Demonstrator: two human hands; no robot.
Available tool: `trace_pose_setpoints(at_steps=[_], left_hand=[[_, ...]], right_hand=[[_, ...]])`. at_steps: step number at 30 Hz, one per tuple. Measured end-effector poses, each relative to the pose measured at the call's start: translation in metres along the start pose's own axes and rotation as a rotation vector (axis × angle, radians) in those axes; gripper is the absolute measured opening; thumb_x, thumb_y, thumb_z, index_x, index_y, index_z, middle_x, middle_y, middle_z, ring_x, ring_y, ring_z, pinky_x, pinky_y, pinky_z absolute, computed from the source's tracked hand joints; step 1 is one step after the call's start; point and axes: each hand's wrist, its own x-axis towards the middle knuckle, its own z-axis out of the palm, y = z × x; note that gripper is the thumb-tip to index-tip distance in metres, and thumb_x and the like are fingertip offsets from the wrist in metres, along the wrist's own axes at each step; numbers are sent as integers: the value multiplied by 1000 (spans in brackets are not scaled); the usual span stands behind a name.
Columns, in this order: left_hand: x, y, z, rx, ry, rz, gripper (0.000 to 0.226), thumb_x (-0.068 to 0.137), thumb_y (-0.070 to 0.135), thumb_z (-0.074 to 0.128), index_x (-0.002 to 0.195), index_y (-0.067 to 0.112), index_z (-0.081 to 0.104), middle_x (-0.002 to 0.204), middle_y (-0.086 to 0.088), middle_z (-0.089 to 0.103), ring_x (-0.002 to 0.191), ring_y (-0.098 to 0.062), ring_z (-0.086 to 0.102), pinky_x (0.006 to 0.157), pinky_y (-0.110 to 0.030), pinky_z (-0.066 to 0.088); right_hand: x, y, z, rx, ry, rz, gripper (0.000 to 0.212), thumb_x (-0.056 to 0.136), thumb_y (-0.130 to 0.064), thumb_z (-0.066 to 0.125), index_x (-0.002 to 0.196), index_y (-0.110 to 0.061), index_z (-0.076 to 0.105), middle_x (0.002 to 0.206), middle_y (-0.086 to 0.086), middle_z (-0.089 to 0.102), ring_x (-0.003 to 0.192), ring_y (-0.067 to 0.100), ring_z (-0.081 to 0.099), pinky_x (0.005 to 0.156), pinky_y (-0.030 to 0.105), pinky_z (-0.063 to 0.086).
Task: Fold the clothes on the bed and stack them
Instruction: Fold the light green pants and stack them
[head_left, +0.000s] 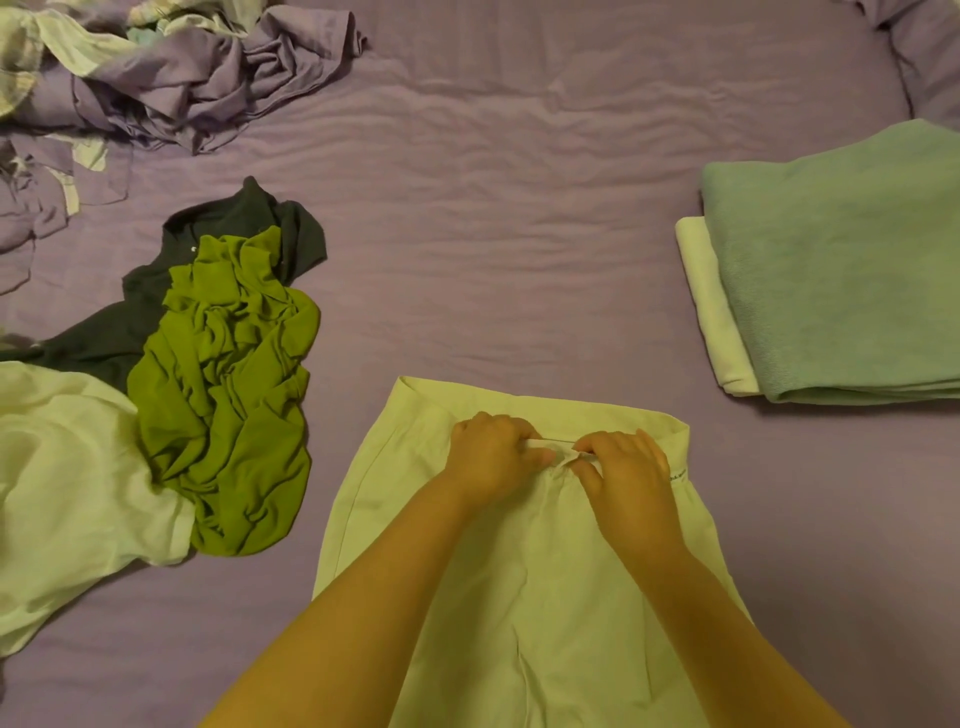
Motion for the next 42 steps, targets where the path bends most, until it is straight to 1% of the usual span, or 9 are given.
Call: trace_pose_setpoints(at_steps=[3, 7, 12, 17, 23, 28, 32, 40, 42], left_hand=[[-5, 3, 0, -216, -58, -80, 26, 89, 45, 58, 93, 20, 65, 86, 8, 61, 83, -14, 54, 80, -30, 41], [-14, 4, -2, -456, -72, -169, 22, 87, 38, 64, 70, 25, 59, 66, 11, 52, 68, -12, 49, 71, -30, 40], [-30, 15, -4, -628, -35, -235, 37, 88, 30, 65, 57, 20, 46, 56, 6, 44, 50, -7, 41, 53, -20, 35], [-43, 21, -5, -722, 8, -284, 43, 88, 28, 65, 55, 18, 39, 55, 3, 39, 49, -10, 38, 53, -24, 33], [-58, 27, -18, -680, -12, -202, 41, 91, 28, 60, 56, 17, 41, 54, 5, 37, 47, -7, 35, 49, -19, 31], [-69, 27, -27, -572, -97, -32, 27, 92, 36, 56, 72, 20, 61, 60, 15, 52, 60, -2, 48, 63, -19, 40], [-71, 20, -30, -559, -114, 54, 27, 87, 40, 65, 87, 14, 71, 75, 12, 63, 70, -3, 56, 69, -23, 46], [-66, 14, -18, -501, 13, 46, 37, 77, 53, 51, 92, 27, 74, 94, 10, 71, 91, -13, 63, 91, -43, 50], [-65, 14, -17, -532, -5, 60, 32, 78, 51, 52, 88, 29, 74, 95, 10, 71, 94, -13, 63, 93, -45, 48]], right_hand=[[-4, -7, -14, 23, -12, 14, 23, 94, -25, 51, 94, -9, 68, 91, 10, 68, 91, 26, 61, 105, 45, 33], [-13, -13, -25, -7, 82, -51, 19, 87, -25, 55, 85, -13, 70, 78, 6, 69, 76, 25, 64, 86, 48, 48], [-16, -23, -31, 4, -3, -148, 14, 79, -24, 59, 82, -19, 72, 77, 1, 70, 71, 20, 66, 82, 39, 47], [-19, -32, -43, -6, -53, -176, 20, 86, -33, 51, 85, -23, 68, 83, -3, 68, 75, 16, 63, 77, 33, 46], [-28, -47, -61, -114, -28, -200, 8, 75, -29, 59, 73, -24, 64, 61, -9, 62, 56, 11, 58, 64, 33, 51], [-30, -45, -66, -83, -36, -196, 42, 80, -43, 33, 81, -21, 70, 67, -5, 67, 63, 13, 58, 72, 34, 49], [-29, -44, -74, 20, -134, -169, 62, 80, -56, 26, 100, -20, 72, 90, -3, 72, 85, 18, 60, 86, 26, 34], [-24, -43, -78, 42, -323, -162, 67, 79, -59, 26, 121, -22, 62, 116, -3, 65, 109, 15, 55, 95, 23, 31], [-24, -43, -79, 68, -309, -168, 46, 90, -47, 38, 116, -21, 65, 112, -3, 67, 104, 14, 56, 96, 25, 32]])
